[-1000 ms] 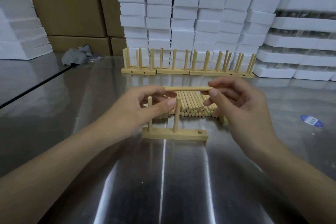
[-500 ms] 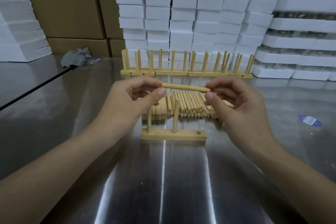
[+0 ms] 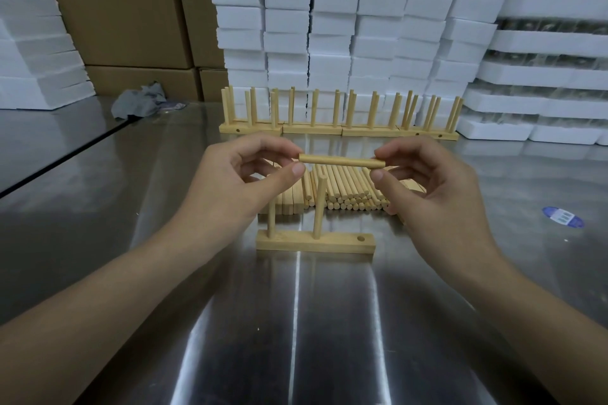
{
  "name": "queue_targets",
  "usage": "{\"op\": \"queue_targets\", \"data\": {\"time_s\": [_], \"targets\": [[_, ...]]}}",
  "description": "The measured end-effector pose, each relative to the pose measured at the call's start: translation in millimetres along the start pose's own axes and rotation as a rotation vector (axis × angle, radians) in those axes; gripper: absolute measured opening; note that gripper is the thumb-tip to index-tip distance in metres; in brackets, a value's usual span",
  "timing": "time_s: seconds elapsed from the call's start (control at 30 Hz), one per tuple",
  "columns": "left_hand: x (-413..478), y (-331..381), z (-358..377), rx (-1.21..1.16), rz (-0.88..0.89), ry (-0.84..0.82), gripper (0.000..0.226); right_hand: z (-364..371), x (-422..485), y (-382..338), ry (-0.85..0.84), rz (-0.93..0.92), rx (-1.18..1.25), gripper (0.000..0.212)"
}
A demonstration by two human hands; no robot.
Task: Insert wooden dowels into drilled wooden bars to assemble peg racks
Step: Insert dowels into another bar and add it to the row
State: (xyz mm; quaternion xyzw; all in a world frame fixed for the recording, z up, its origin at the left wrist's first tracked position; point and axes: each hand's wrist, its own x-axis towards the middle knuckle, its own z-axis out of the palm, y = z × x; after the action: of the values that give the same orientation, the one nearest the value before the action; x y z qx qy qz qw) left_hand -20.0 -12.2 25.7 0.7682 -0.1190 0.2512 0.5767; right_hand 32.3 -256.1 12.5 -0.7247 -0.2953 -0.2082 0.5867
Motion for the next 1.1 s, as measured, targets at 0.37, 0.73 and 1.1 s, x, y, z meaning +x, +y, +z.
{"op": "queue_targets", "data": {"time_s": [0.37, 0.73, 1.1], "targets": [[1, -11, -3, 0.138, 0.046, -0.085, 0.012, -1, -2, -3, 0.001, 0.012, -0.001, 0.027], [1, -15, -2, 0.199, 0.076, -0.101, 0.014, 0, -3, -7, -0.011, 0.009, -0.013, 0.023], [-1, -3, 1, 0.137, 0.088, -0.072, 0.046, -10, 7, -1, -0.059, 0.014, -0.517, 0.014]]}}
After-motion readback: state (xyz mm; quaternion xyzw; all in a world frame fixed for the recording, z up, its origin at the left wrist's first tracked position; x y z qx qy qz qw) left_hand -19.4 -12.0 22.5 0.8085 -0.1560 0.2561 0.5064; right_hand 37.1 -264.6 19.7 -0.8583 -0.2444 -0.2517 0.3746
